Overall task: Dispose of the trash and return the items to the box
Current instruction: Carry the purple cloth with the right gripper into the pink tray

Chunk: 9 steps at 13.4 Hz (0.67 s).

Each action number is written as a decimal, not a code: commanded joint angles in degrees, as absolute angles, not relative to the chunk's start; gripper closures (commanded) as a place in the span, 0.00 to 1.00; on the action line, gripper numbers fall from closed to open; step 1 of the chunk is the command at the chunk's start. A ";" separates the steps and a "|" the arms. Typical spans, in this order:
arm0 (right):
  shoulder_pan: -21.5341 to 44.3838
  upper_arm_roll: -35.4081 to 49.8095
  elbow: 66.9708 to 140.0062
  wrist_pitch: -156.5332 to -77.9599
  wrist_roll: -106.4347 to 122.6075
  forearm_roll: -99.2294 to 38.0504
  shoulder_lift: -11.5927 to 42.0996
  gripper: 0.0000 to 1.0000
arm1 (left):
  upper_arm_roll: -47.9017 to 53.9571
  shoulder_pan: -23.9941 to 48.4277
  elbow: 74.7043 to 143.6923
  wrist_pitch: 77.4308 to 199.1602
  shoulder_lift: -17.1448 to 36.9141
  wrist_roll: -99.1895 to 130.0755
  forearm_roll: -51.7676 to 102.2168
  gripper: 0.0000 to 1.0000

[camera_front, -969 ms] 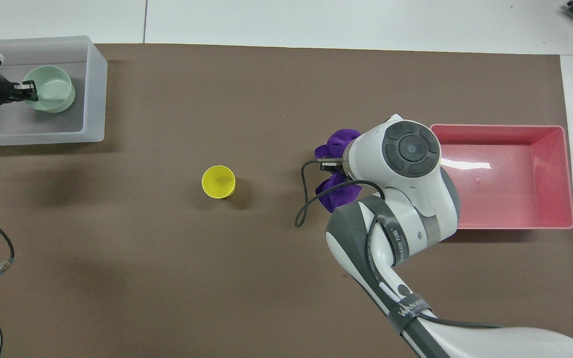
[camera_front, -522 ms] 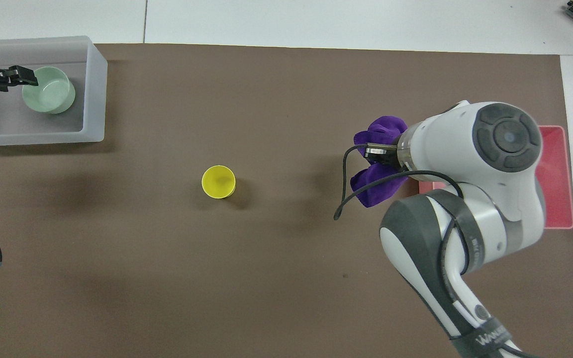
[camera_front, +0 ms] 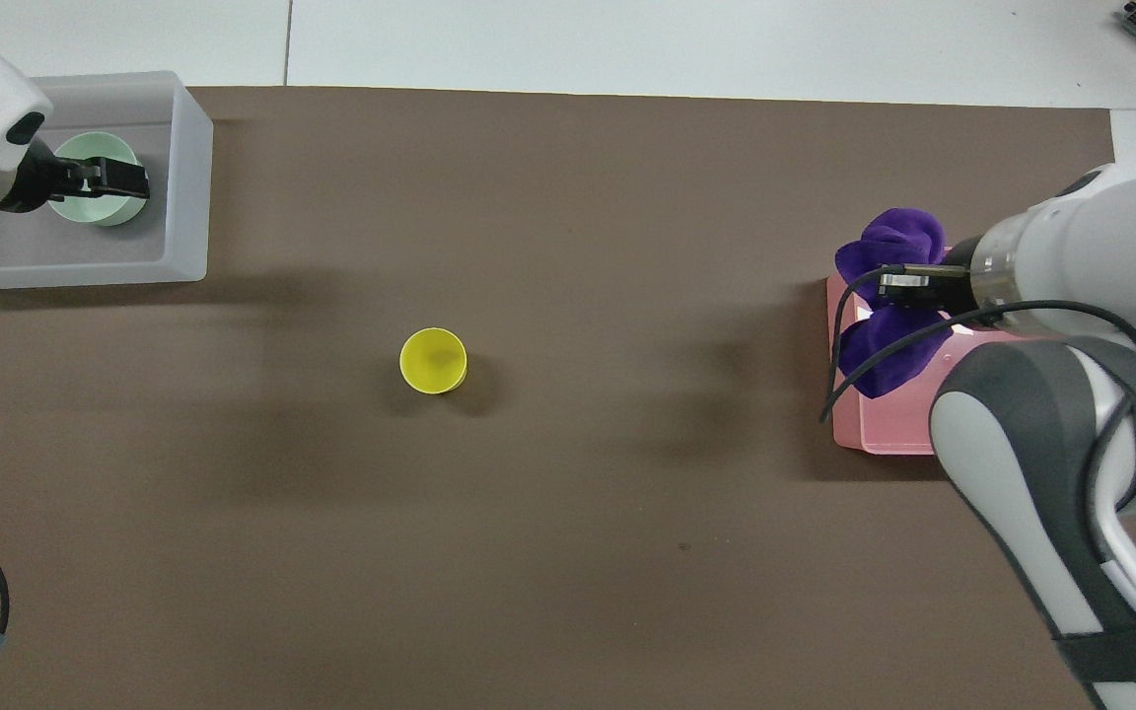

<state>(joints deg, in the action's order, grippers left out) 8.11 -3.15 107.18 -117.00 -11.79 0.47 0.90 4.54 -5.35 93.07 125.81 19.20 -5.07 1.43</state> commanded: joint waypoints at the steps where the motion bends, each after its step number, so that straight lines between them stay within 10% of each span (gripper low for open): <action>1: 2.92 -2.37 107.75 -117.15 -3.89 0.53 0.79 1.00 | 3.60 -1.16 104.66 126.04 10.56 -4.92 1.41 0.00; 9: -6.50 -2.46 113.02 -126.89 8.52 0.53 4.47 1.00 | 3.60 12.64 112.31 127.87 7.12 4.13 1.41 0.00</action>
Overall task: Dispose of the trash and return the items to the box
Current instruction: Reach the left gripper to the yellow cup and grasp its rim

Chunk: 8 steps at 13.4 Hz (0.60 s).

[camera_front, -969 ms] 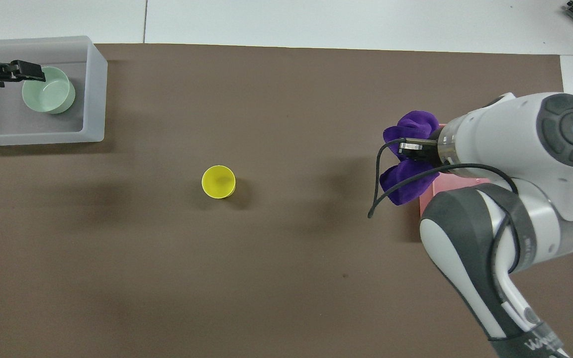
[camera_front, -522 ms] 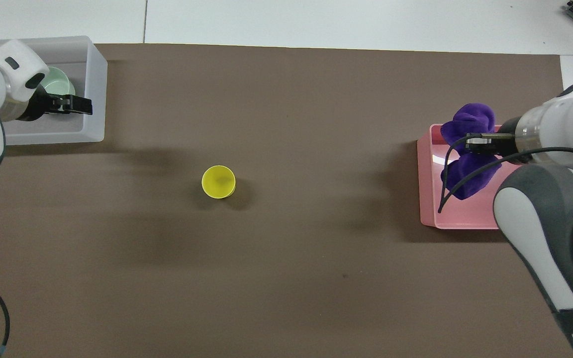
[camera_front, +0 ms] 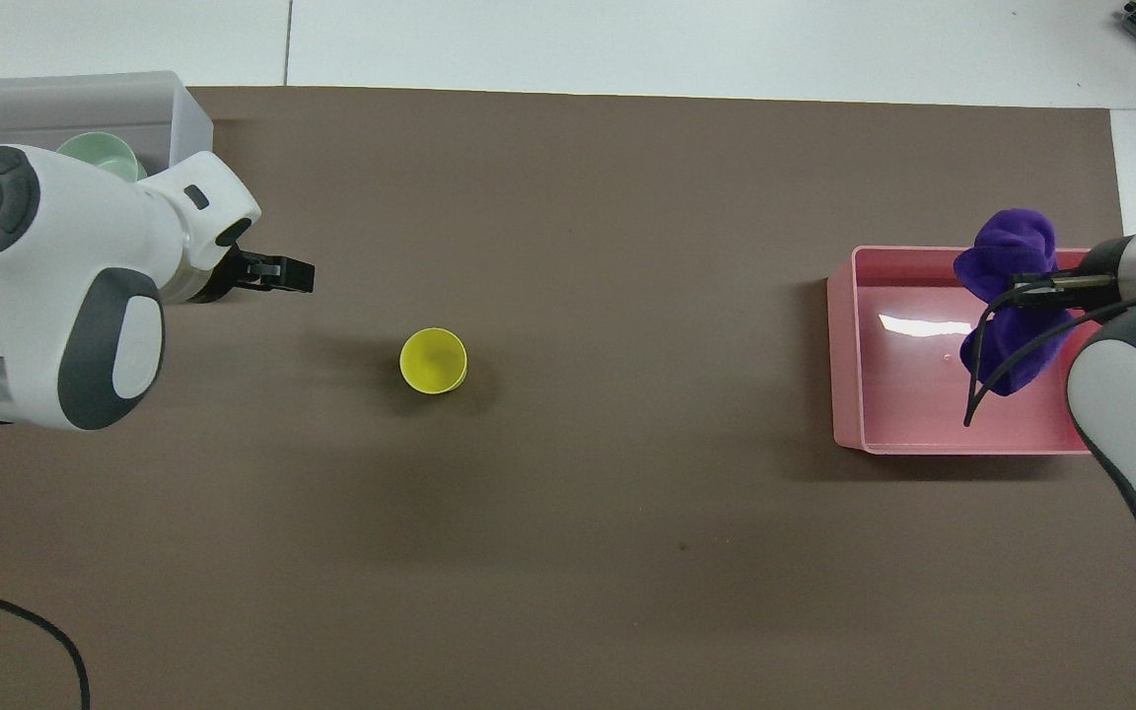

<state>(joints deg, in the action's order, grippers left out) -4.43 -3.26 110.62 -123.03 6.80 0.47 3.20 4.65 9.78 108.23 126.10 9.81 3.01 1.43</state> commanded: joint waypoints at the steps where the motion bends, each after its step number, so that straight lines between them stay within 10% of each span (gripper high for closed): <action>1: -6.94 -2.46 114.51 -129.18 8.79 0.53 5.09 1.00 | 3.60 13.96 113.54 129.27 6.77 5.00 1.41 0.00; 8: -8.88 -2.46 122.69 -137.99 10.11 0.53 7.99 1.00 | 3.69 18.89 121.11 140.36 6.68 10.81 1.41 0.00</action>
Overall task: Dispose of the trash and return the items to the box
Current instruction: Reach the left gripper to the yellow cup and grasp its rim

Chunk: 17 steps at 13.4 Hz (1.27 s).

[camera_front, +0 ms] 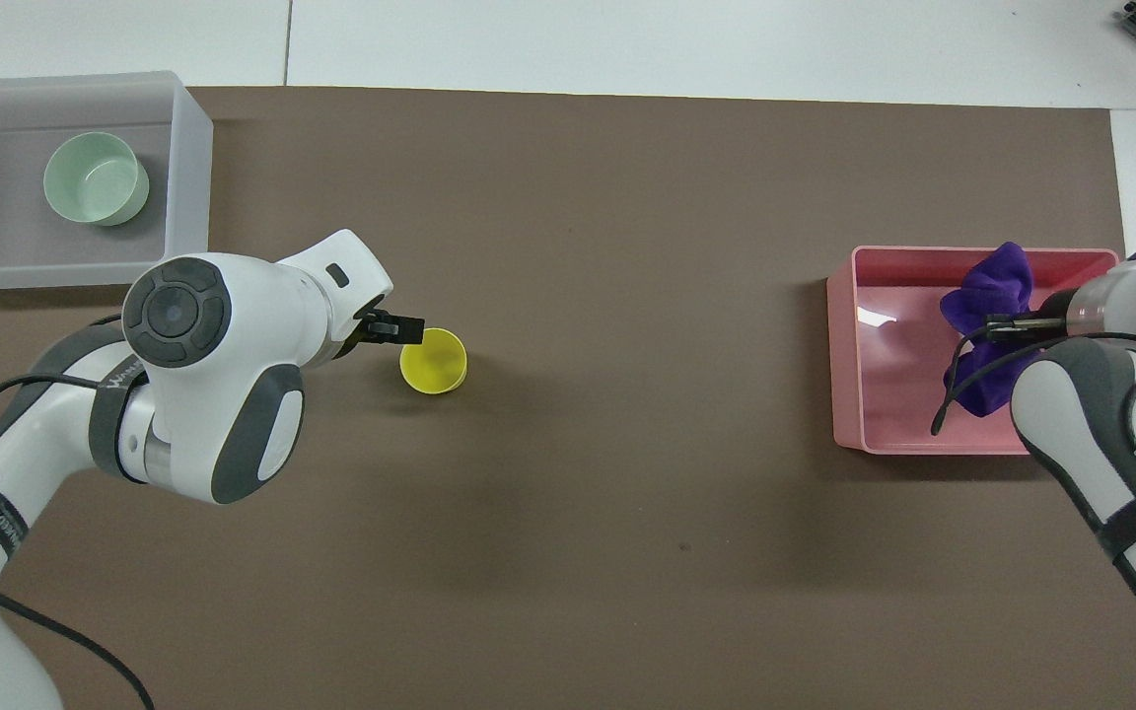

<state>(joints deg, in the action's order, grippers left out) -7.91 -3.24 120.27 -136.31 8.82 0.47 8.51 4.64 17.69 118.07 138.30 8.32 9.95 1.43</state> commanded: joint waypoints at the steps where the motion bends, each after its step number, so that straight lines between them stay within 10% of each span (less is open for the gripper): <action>1: -8.88 -2.46 122.87 -138.08 10.11 0.53 8.52 1.00 | 3.69 19.77 121.46 140.45 7.03 10.98 1.41 0.00; 5: -8.88 -2.46 123.84 -141.15 9.84 0.44 9.75 1.00 | 3.69 21.71 121.55 143.69 10.45 14.05 1.41 0.02; 7: -8.96 -2.46 123.84 -141.24 9.76 0.53 10.28 0.91 | 3.69 22.23 121.81 144.14 10.99 15.47 1.41 0.43; 8: -8.88 -2.46 123.84 -141.24 9.58 0.53 10.54 0.65 | 3.60 22.32 122.43 144.23 10.99 16.77 1.41 0.88; 9: -8.88 -2.46 123.66 -141.24 9.41 0.53 10.55 0.40 | 3.60 22.32 122.52 144.23 10.99 17.05 1.41 1.00; 11: -8.96 -2.46 123.14 -141.15 9.49 0.44 10.63 0.00 | 3.60 22.24 122.26 144.14 11.07 17.23 1.41 1.00; 17: -7.74 -2.29 118.75 -135.72 9.23 0.53 8.18 0.00 | 3.43 17.51 117.70 140.63 8.88 16.26 1.41 1.00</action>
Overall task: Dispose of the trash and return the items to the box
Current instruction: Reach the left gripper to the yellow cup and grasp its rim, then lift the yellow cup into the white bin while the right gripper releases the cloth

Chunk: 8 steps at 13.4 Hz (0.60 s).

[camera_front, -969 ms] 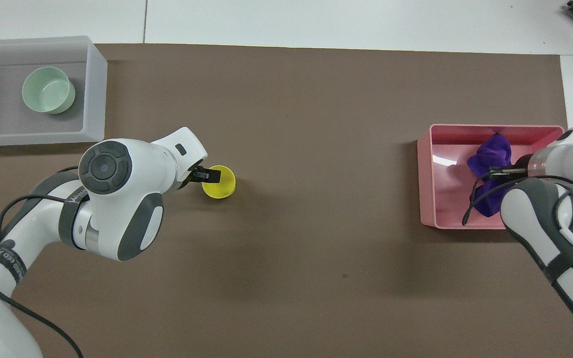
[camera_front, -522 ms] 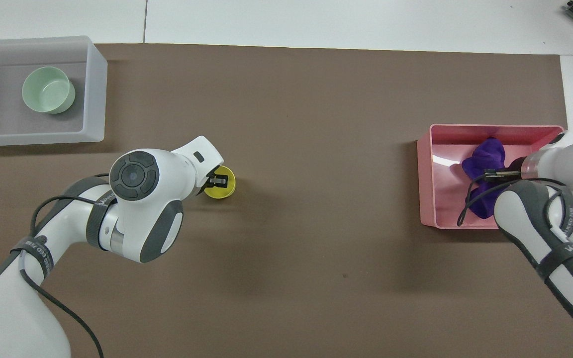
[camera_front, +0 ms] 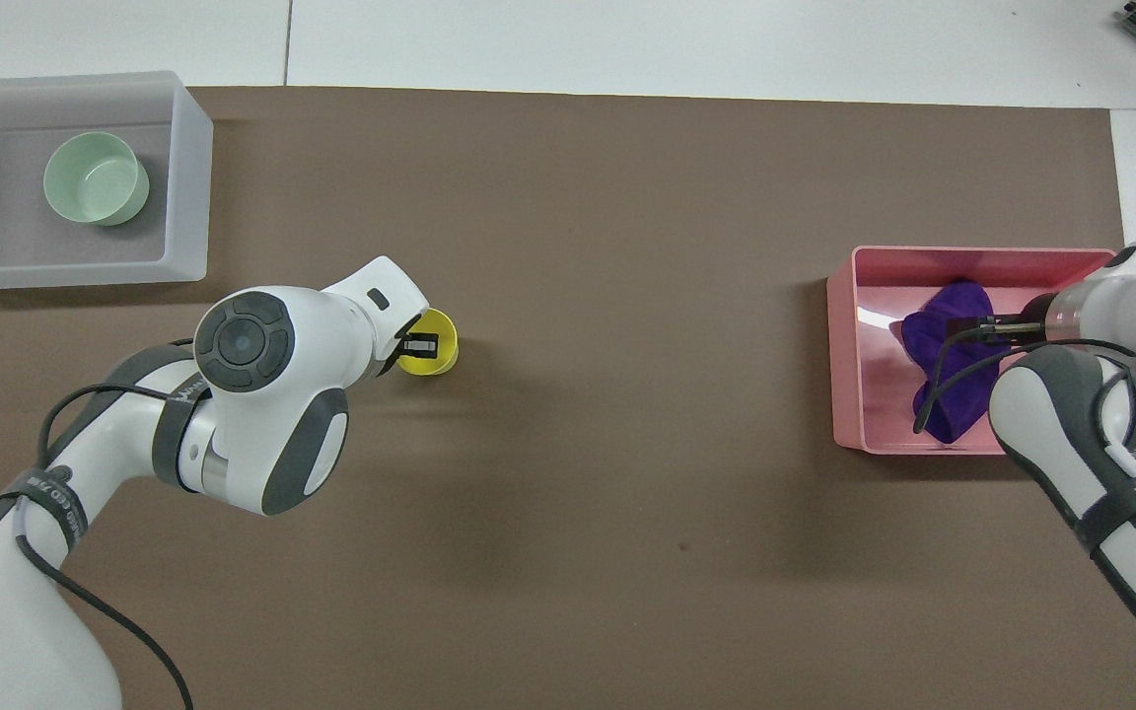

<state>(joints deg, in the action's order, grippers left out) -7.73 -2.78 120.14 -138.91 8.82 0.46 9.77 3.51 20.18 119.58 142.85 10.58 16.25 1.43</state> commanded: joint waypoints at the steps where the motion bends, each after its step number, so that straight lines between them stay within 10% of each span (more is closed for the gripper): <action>1: -7.73 -1.85 117.78 -133.53 8.36 0.53 7.39 0.00 | 3.43 15.75 116.21 140.63 9.14 15.30 1.23 1.00; 8: 0.42 -1.76 111.80 -120.16 -4.90 1.23 3.26 0.00 | 3.69 0.38 102.50 138.96 14.76 6.70 -4.92 1.00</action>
